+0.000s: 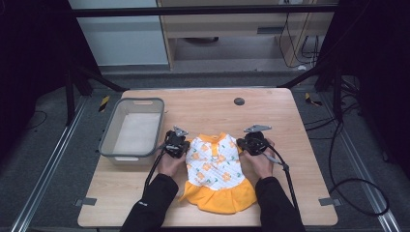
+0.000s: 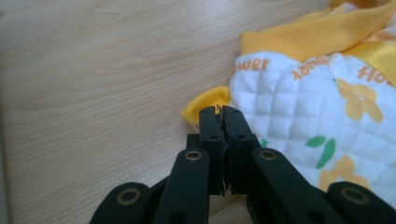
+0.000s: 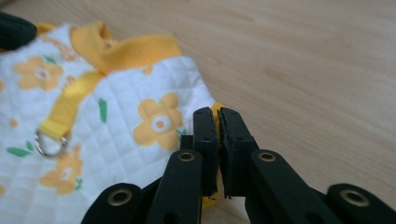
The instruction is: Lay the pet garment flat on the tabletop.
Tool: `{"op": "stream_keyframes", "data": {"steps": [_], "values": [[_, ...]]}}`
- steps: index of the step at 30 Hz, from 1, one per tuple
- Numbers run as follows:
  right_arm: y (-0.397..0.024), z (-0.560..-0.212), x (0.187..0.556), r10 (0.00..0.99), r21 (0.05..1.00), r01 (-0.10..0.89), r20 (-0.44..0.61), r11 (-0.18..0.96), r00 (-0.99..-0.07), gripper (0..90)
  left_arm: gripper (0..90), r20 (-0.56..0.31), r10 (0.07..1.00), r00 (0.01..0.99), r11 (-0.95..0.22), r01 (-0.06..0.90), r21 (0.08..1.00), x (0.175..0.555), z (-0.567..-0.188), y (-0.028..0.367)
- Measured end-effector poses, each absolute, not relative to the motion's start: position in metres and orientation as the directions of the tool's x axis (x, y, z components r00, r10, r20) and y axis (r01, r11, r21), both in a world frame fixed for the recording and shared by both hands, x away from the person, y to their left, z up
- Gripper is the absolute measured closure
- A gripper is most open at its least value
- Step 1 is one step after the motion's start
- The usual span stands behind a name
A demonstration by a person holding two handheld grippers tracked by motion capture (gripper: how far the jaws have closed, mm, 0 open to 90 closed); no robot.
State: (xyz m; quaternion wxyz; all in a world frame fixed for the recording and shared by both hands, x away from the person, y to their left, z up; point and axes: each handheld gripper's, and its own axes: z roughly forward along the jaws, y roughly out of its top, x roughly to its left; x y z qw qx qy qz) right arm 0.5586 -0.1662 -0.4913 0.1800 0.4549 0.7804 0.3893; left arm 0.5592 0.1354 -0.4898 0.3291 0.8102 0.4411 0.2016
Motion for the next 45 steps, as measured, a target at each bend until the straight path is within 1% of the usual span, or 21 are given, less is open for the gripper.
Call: {"op": "stream_keyframes", "data": {"steps": [3, 7, 9, 11, 12, 14, 15, 16, 20, 22, 23, 26, 29, 33, 35, 36, 37, 39, 45], "values": [[-0.172, -0.478, 0.556, 0.845, 0.808, 0.534, 0.087, 0.250, -0.527, 86.4, 87.9, 0.007, 0.851, 0.526, -0.346, 0.549, 0.761, 0.558, -0.473, 0.140], [-0.176, -0.460, 0.558, 0.847, 0.845, 0.484, 0.075, 0.226, -0.526, 86.1, 87.8, 0.056, 0.847, 0.529, -0.349, 0.473, 0.809, 0.562, -0.441, 0.137], [-0.176, -0.452, 0.561, 0.861, 0.863, 0.461, 0.065, 0.206, -0.505, 85.8, 87.7, 0.074, 0.854, 0.515, -0.339, 0.444, 0.830, 0.568, -0.428, 0.133], [-0.175, -0.449, 0.567, 0.880, 0.871, 0.448, 0.042, 0.199, -0.473, 84.7, 86.7, 0.084, 0.860, 0.503, -0.339, 0.439, 0.832, 0.575, -0.423, 0.128], [-0.173, -0.449, 0.570, 0.892, 0.868, 0.452, 0.024, 0.206, -0.452, 83.3, 84.5, 0.079, 0.863, 0.500, -0.334, 0.446, 0.830, 0.579, -0.422, 0.126], [-0.171, -0.452, 0.575, 0.907, 0.856, 0.464, -0.011, 0.225, -0.420, 79.4, 73.1, 0.078, 0.872, 0.483, -0.321, 0.444, 0.837, 0.583, -0.423, 0.125], [-0.170, -0.453, 0.575, 0.913, 0.852, 0.470, -0.022, 0.230, -0.407, 76.4, 67.3, 0.054, 0.872, 0.486, -0.304, 0.452, 0.839, 0.583, -0.424, 0.126], [-0.171, -0.453, 0.575, 0.913, 0.848, 0.472, -0.034, 0.242, -0.407, 74.4, 65.4, 0.037, 0.871, 0.489, -0.292, 0.457, 0.840, 0.582, -0.423, 0.127], [-0.174, -0.446, 0.567, 0.904, 0.840, 0.469, -0.057, 0.273, -0.425, 67.9, 62.2, 0.048, 0.861, 0.506, -0.310, 0.448, 0.839, 0.569, -0.417, 0.135], [-0.177, -0.437, 0.559, 0.893, 0.840, 0.458, -0.066, 0.290, -0.445, 63.9, 59.9, 0.047, 0.853, 0.521, -0.316, 0.442, 0.840, 0.560, -0.413, 0.140], [-0.178, -0.433, 0.555, 0.887, 0.843, 0.453, -0.057, 0.288, -0.458, 61.7, 58.4, 0.051, 0.849, 0.525, -0.323, 0.441, 0.838, 0.556, -0.410, 0.142], [-0.180, -0.423, 0.539, 0.873, 0.849, 0.446, -0.035, 0.283, -0.487, 56.3, 54.4, 0.026, 0.834, 0.552, -0.314, 0.434, 0.845, 0.539, -0.404, 0.150], [-0.181, -0.417, 0.523, 0.852, 0.848, 0.433, -0.040, 0.306, -0.522, 53.4, 52.5, 0.036, 0.814, 0.580, -0.337, 0.420, 0.843, 0.521, -0.401, 0.155], [-0.182, -0.413, 0.496, 0.833, 0.844, 0.433, -0.030, 0.316, -0.552, 52.6, 50.7, 0.043, 0.774, 0.632, -0.383, 0.412, 0.827, 0.491, -0.403, 0.163], [-0.182, -0.414, 0.482, 0.819, 0.836, 0.442, -0.014, 0.324, -0.573, 52.6, 50.3, 0.039, 0.760, 0.649, -0.396, 0.415, 0.819, 0.476, -0.408, 0.167], [-0.182, -0.415, 0.475, 0.811, 0.839, 0.438, -0.007, 0.323, -0.584, 52.3, 50.2, 0.039, 0.760, 0.649, -0.396, 0.415, 0.819, 0.476, -0.408, 0.167], [-0.182, -0.418, 0.467, 0.803, 0.839, 0.438, 0.003, 0.322, -0.596, 51.1, 50.2, 0.024, 0.752, 0.658, -0.399, 0.427, 0.811, 0.462, -0.418, 0.174], [-0.181, -0.422, 0.457, 0.794, 0.833, 0.449, 0.020, 0.323, -0.607, 48.3, 50.3, 0.006, 0.750, 0.661, -0.395, 0.442, 0.805, 0.453, -0.426, 0.179], [-0.186, -0.445, 0.428, 0.788, 0.803, 0.502, 0.067, 0.322, -0.613, 49.3, 50.7, -0.051, 0.766, 0.641, -0.368, 0.503, 0.782, 0.436, -0.452, 0.191]]}}
